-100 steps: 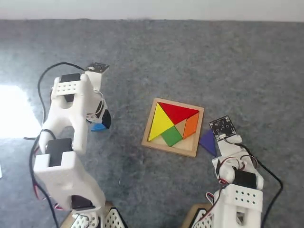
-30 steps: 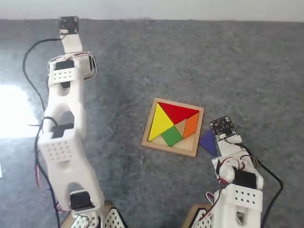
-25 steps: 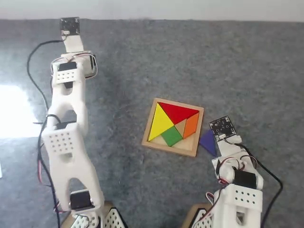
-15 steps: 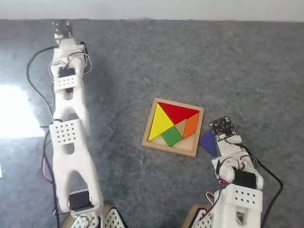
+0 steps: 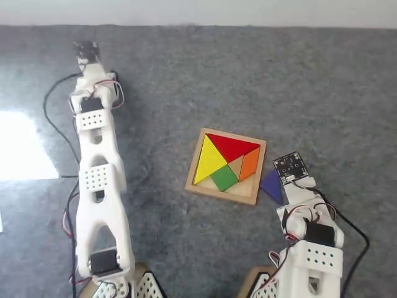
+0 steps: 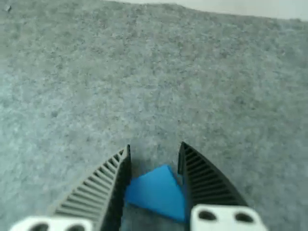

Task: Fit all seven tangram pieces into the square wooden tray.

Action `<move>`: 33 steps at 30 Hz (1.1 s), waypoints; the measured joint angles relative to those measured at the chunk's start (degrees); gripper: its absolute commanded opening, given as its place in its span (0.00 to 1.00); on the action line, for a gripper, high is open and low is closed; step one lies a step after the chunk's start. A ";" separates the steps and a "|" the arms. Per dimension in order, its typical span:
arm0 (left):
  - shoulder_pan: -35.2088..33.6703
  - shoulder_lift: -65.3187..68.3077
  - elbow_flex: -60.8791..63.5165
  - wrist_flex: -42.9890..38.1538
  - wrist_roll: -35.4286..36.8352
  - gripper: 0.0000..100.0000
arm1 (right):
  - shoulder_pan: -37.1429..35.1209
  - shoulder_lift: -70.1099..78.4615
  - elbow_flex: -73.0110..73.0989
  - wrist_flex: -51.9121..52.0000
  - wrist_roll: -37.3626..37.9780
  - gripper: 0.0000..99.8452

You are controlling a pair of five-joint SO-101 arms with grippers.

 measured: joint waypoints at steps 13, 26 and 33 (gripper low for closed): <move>-0.09 -14.51 0.00 37.89 9.76 0.16 | 0.00 0.00 0.00 0.00 0.00 0.22; -0.88 -38.51 18.90 46.68 9.76 0.16 | 0.00 0.00 0.00 0.00 0.00 0.22; -2.29 -38.59 31.30 21.54 9.85 0.16 | 0.00 0.00 0.00 0.00 0.00 0.22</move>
